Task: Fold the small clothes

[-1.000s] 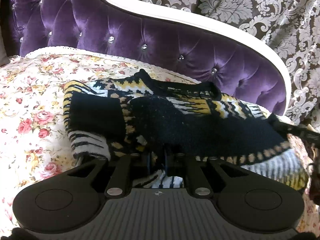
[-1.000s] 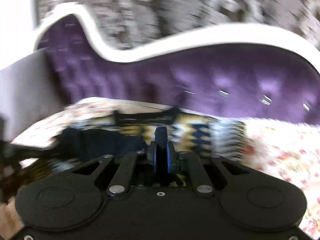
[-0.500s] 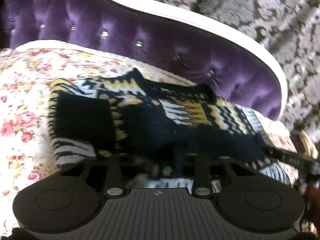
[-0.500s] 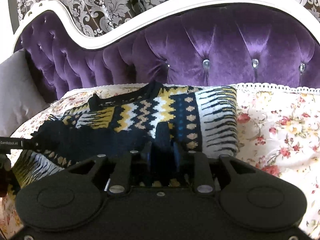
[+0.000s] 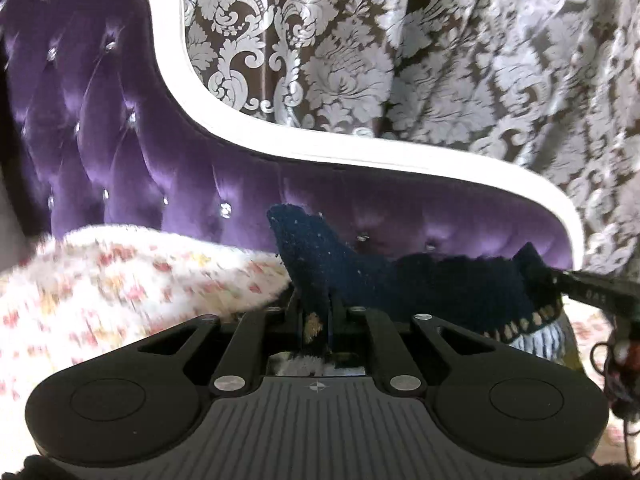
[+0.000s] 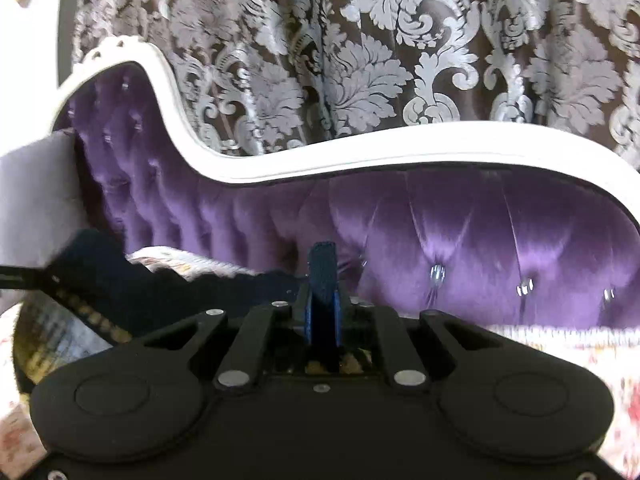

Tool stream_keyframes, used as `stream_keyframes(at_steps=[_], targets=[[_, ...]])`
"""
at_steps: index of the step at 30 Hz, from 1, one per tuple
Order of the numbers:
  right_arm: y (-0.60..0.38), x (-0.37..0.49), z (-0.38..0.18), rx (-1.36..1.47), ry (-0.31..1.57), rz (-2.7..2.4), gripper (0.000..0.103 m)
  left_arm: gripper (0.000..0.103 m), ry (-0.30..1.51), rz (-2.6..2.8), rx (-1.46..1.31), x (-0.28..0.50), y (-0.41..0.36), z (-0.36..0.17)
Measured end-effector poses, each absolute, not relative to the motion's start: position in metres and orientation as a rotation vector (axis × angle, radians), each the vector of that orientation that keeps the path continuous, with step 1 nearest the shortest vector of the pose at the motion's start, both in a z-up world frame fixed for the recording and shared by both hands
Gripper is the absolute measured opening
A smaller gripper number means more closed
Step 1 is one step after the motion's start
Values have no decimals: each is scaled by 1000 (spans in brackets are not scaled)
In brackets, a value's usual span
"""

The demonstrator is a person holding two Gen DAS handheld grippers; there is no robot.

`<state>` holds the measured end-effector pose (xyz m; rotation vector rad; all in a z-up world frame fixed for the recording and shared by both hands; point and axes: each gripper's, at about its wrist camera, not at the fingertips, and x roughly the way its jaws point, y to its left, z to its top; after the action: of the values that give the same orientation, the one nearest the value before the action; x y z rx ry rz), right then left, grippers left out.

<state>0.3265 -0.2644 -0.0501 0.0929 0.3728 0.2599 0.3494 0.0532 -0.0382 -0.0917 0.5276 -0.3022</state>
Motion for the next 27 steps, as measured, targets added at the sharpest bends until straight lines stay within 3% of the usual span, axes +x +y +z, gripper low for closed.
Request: stream_keyframes(at_steps=[9, 12, 14, 20, 27], targets=[[-236, 415, -110, 19, 514, 172, 20, 13, 747, -189, 5, 408, 45, -112], [-238, 424, -132, 13, 563, 75, 36, 20, 717, -151, 18, 405, 47, -125], [-251, 419, -126, 96, 516, 33, 54, 23, 728, -138, 21, 404, 48, -121], [-314, 380, -115, 404, 408, -20, 55, 25, 628, -19, 0, 367, 64, -75], [-304, 342, -104, 300, 465, 61, 55, 31, 660, -145, -63, 303, 52, -69]])
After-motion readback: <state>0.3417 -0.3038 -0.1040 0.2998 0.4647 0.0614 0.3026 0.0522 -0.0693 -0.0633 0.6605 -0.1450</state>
